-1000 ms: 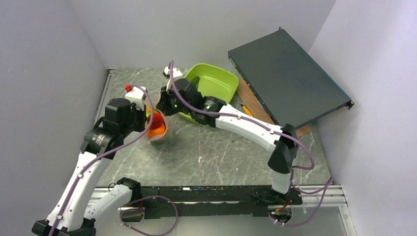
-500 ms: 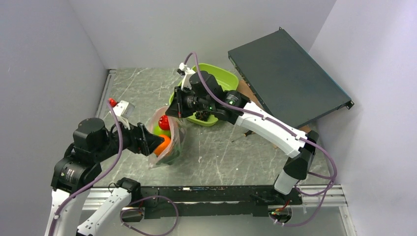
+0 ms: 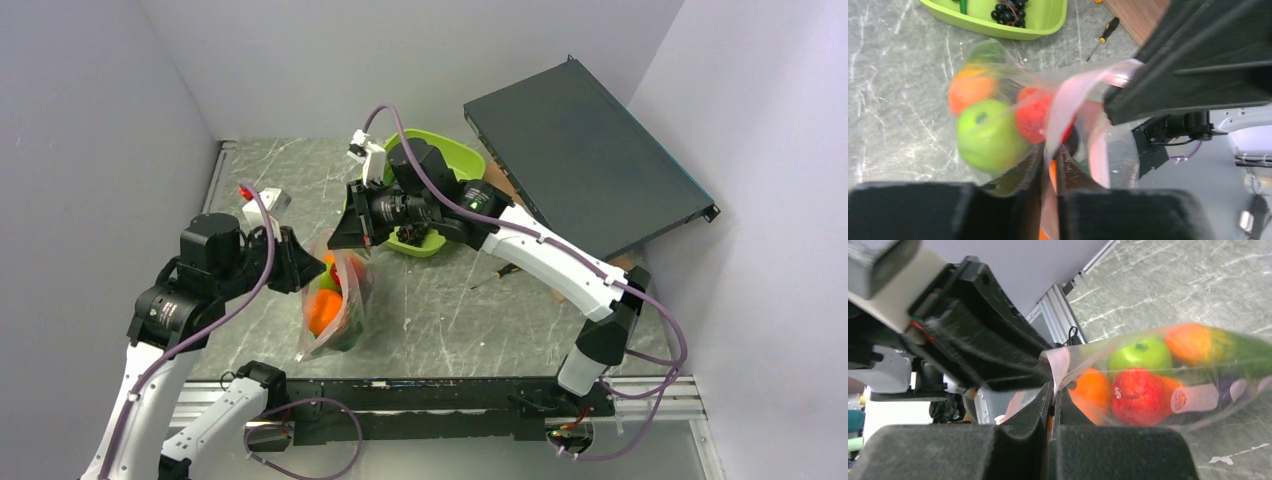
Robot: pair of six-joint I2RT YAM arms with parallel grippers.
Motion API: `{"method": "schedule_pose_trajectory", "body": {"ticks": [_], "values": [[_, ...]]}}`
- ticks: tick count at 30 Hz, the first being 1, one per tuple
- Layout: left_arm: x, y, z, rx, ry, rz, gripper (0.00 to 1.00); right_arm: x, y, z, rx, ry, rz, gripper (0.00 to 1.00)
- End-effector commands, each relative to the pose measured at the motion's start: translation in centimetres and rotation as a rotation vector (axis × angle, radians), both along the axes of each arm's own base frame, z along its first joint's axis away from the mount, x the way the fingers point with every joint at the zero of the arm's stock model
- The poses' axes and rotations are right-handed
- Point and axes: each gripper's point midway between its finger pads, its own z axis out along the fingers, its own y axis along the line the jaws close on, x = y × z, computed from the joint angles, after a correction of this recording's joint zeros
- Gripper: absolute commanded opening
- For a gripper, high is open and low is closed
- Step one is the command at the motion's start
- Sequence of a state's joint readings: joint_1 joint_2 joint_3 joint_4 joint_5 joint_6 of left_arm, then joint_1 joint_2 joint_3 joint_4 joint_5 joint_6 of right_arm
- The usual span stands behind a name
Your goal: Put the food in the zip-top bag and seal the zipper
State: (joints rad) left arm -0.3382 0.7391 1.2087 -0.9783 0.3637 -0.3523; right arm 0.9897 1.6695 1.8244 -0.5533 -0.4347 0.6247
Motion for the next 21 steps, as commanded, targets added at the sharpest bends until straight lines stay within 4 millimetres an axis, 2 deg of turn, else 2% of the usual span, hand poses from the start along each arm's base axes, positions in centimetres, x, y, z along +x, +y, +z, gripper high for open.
{"method": "schedule_pose_trajectory", "body": {"ticks": [1,3,6,8,12,15,18,19,21], "values": [[0.6,0.5,1.1,-0.008,-0.039,0.055,0.03,-0.9,0.2,6.2,0.145,-0.113,0.077,0.0],[0.8,0.9,2.1,-0.045,-0.068,0.107,0.0,-0.4,0.2,6.1,0.119,-0.14,0.071,0.02],[1.3,2.1,3.7,-0.149,-0.088,0.26,0.0,0.8,-0.5,5.0,0.048,-0.189,0.015,0.36],[1.4,3.0,4.2,-0.235,-0.072,0.372,0.0,1.4,-1.6,4.6,0.012,-0.236,-0.031,0.54],[1.1,4.1,4.5,-0.406,-0.058,0.511,0.0,2.2,-4.1,3.6,-0.069,-0.34,-0.133,0.77],[1.1,5.2,4.3,-0.5,-0.039,0.61,0.0,2.1,-5.8,3.2,-0.101,-0.401,-0.167,0.83],[1.0,5.7,4.3,-0.598,-0.01,0.675,0.0,0.2,-6.2,2.8,-0.097,-0.491,-0.174,0.86],[1.0,5.7,4.3,-0.636,0.0,0.688,0.0,-1.0,-6.1,1.6,-0.102,-0.513,-0.169,0.87],[1.1,5.6,4.4,-0.723,0.024,0.714,0.0,-4.3,-5.2,1.1,-0.025,-0.537,-0.154,0.88]]}}
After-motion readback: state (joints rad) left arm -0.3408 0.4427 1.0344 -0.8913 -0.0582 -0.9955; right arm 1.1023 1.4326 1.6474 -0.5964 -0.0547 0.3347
